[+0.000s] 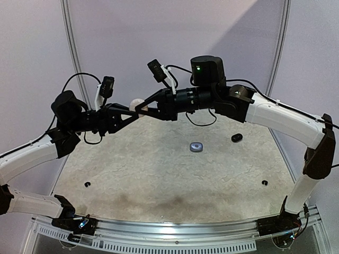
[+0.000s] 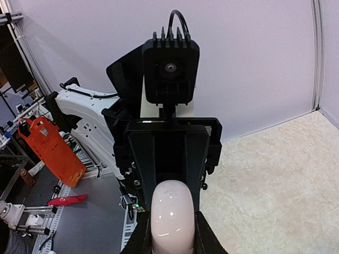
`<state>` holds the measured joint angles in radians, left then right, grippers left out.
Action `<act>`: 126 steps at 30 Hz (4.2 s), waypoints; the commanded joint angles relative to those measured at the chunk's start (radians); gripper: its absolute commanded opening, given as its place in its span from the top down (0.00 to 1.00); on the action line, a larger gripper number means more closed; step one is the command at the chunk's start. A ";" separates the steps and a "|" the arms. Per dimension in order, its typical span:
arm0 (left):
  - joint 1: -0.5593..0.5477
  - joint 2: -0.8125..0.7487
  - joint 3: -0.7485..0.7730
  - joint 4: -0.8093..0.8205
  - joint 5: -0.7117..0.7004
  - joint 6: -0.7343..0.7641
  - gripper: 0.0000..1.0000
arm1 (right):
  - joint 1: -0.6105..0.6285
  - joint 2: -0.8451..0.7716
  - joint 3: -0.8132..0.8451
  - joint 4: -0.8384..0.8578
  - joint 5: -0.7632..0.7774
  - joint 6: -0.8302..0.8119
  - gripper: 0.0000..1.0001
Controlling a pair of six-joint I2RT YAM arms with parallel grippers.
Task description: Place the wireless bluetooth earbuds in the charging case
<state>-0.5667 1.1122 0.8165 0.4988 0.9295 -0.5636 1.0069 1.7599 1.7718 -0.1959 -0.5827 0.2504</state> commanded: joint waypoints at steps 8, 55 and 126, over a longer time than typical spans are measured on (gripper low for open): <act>-0.016 -0.006 0.008 -0.190 -0.237 0.014 0.13 | -0.011 0.002 0.001 -0.057 0.082 0.014 1.00; 0.109 0.066 0.045 -0.578 -0.687 0.289 0.01 | -0.361 0.432 0.179 -0.986 0.480 0.164 0.01; 0.189 -0.110 -0.030 -0.299 -0.567 0.315 0.14 | -0.505 0.137 0.038 -0.345 0.840 0.908 0.76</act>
<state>-0.3691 0.9852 0.7490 0.0452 0.3080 -0.2329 0.3679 2.0815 1.7687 -0.7238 0.1761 1.1408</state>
